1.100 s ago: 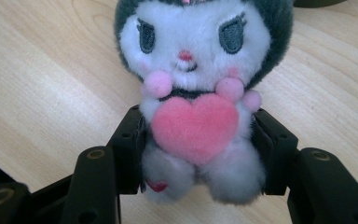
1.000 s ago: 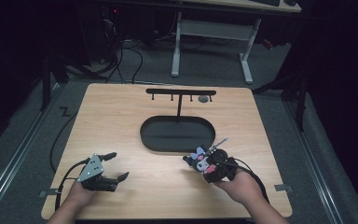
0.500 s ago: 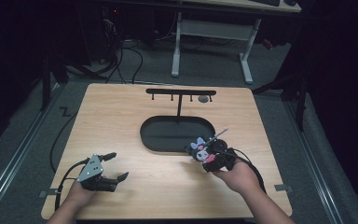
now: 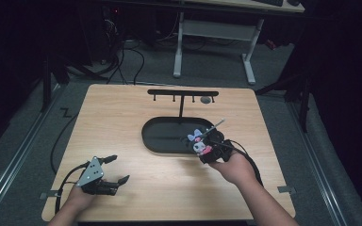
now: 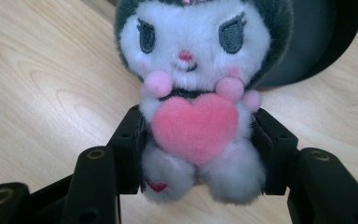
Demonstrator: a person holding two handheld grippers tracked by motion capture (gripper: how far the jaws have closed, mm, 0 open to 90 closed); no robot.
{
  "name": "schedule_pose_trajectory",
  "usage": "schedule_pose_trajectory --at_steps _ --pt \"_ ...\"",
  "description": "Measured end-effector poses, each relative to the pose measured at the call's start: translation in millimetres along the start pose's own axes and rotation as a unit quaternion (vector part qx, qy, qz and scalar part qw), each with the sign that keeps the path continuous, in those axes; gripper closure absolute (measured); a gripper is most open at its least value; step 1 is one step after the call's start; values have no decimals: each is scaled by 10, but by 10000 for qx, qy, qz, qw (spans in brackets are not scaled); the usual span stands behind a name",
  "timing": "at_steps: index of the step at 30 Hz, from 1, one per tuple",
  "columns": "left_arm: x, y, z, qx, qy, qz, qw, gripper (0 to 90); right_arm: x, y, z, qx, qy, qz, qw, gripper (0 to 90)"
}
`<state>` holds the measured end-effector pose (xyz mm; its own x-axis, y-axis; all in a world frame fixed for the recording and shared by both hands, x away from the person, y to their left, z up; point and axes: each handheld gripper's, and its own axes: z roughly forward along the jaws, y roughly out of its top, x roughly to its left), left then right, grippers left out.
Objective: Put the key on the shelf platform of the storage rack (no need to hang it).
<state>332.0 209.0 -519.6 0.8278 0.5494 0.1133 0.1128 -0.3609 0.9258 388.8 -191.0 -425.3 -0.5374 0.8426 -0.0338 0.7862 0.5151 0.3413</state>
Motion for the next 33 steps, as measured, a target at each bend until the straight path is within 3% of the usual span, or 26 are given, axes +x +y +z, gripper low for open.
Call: schedule_pose_trajectory --at_steps 11,33 --pt "-1 1 10 17 -15 7 10000 154 -21 179 71 12 72 10 10000 465" --pt "-1 2 6 28 -38 14 10000 154 -153 451 309 -2 -27 162 9999 465"
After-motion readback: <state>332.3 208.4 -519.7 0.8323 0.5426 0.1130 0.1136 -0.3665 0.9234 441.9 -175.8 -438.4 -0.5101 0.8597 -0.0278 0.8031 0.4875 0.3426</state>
